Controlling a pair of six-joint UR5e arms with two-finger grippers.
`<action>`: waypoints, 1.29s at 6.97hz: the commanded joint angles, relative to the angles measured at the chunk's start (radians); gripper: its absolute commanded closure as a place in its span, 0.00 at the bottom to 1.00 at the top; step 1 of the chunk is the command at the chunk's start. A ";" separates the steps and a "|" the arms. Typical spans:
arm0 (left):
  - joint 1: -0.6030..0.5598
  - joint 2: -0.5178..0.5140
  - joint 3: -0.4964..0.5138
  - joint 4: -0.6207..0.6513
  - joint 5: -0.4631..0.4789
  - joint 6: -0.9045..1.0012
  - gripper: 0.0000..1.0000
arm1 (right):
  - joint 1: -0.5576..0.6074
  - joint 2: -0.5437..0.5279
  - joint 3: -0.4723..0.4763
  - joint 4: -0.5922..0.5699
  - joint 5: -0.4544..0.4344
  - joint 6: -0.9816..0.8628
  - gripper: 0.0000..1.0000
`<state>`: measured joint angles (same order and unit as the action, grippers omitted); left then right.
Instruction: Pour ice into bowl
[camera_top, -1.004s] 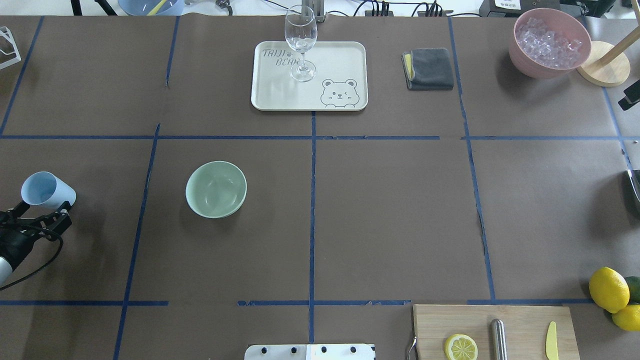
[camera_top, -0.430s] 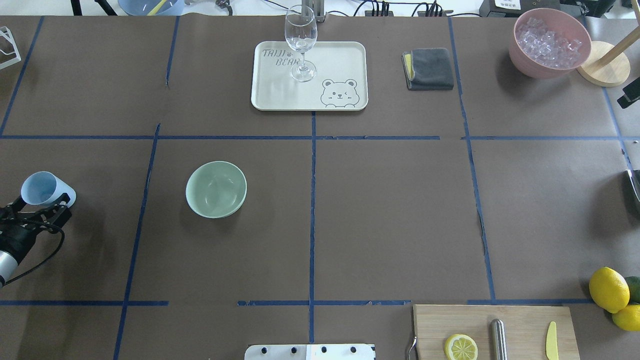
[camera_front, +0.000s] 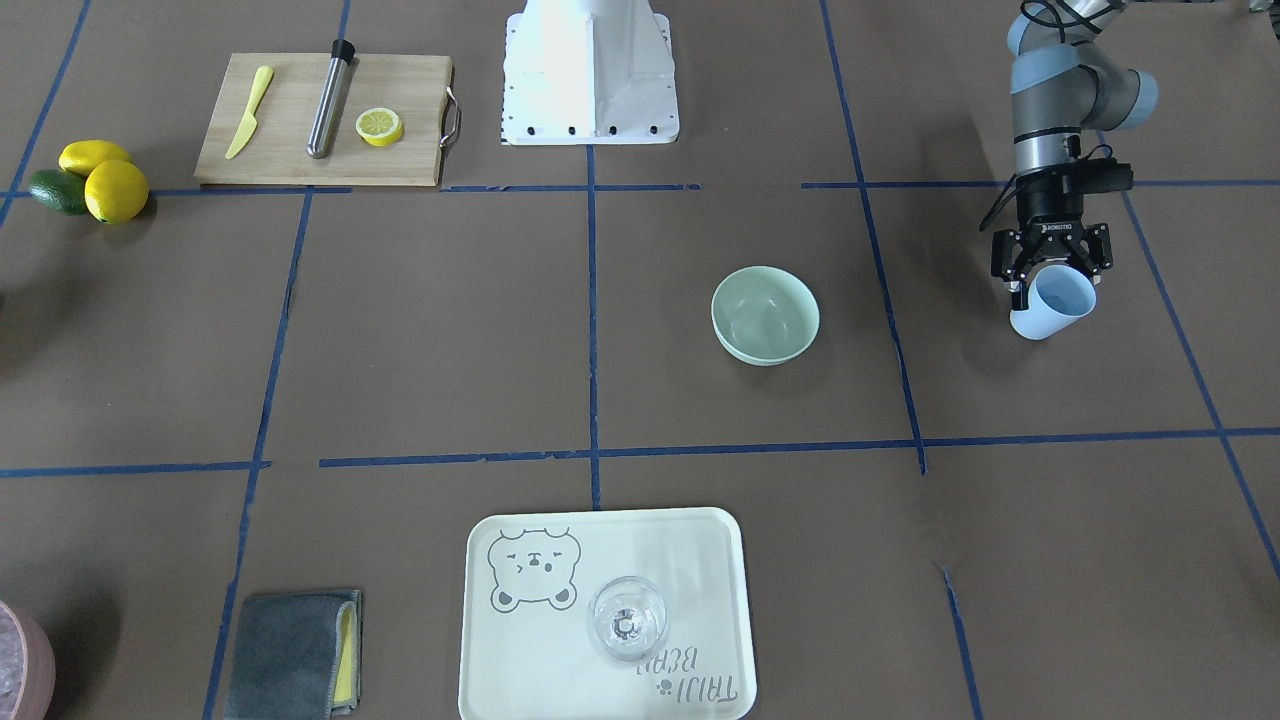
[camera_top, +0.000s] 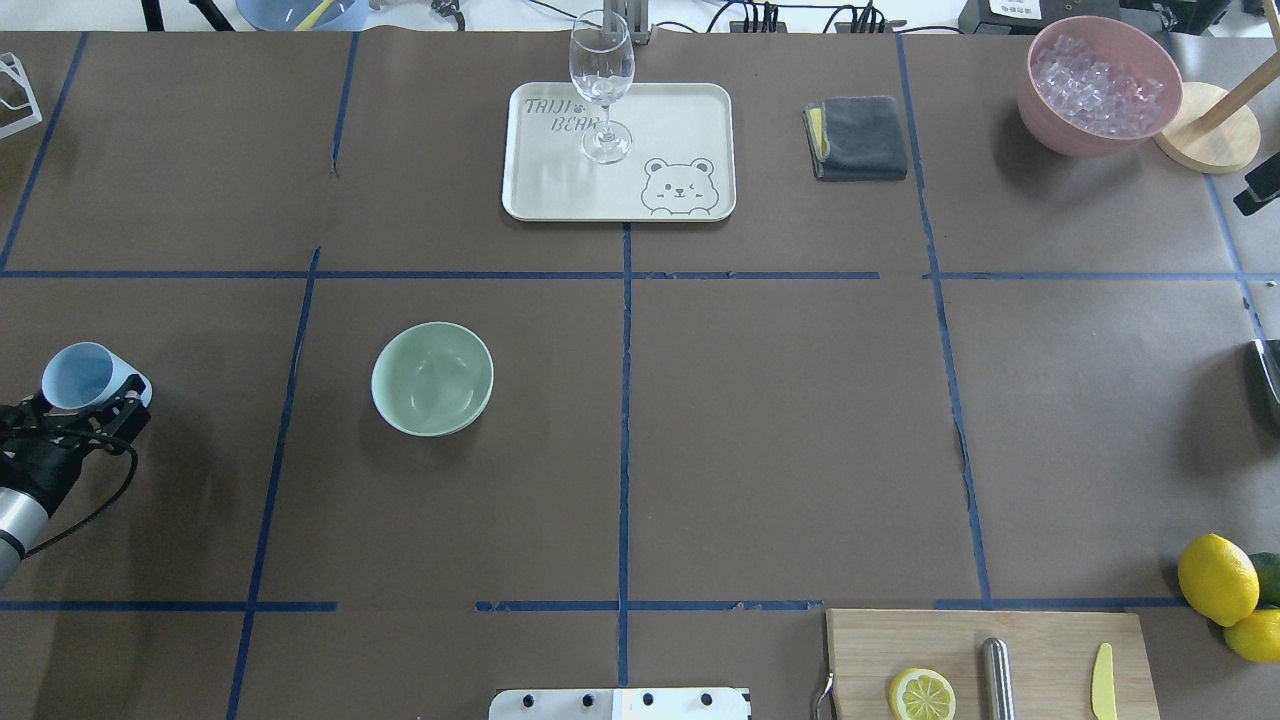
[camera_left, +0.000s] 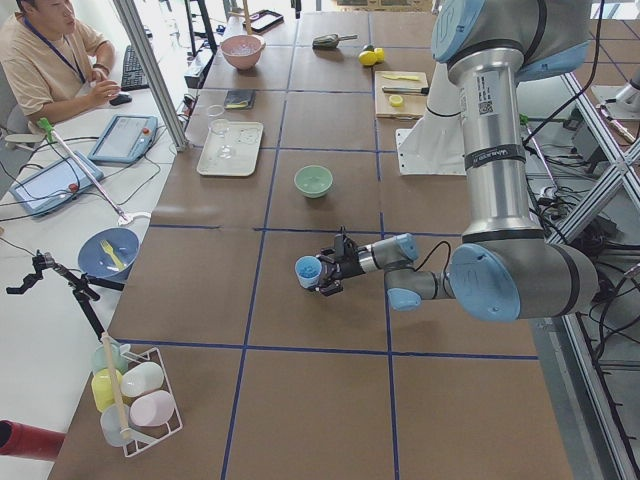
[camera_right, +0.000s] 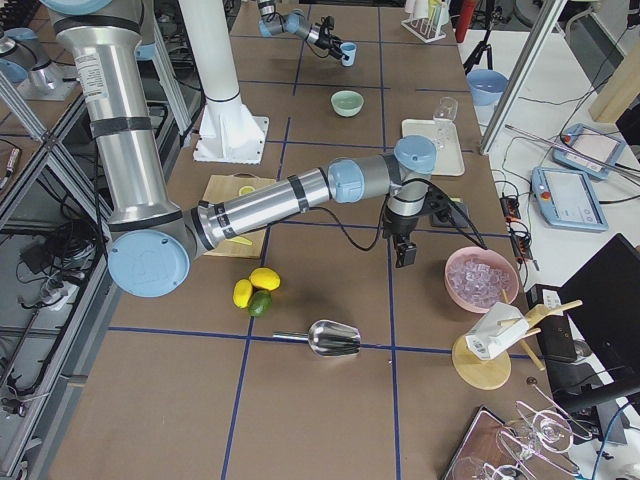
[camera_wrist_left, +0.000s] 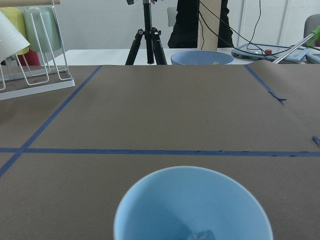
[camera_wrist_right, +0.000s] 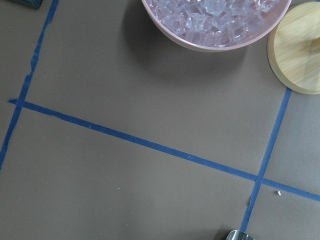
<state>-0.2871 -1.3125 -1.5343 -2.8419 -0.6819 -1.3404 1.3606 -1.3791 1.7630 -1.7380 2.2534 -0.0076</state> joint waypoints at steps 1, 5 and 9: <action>-0.017 -0.017 0.002 0.001 0.005 0.000 0.00 | 0.000 0.002 0.001 0.000 0.000 0.000 0.00; -0.024 -0.059 0.043 0.003 0.005 0.007 0.00 | 0.000 0.002 0.001 0.000 0.000 0.000 0.00; -0.026 -0.050 0.046 0.001 0.004 0.007 0.70 | 0.000 0.003 0.003 0.000 0.000 0.000 0.00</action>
<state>-0.3124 -1.3680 -1.4897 -2.8410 -0.6767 -1.3330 1.3607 -1.3772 1.7651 -1.7380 2.2534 -0.0077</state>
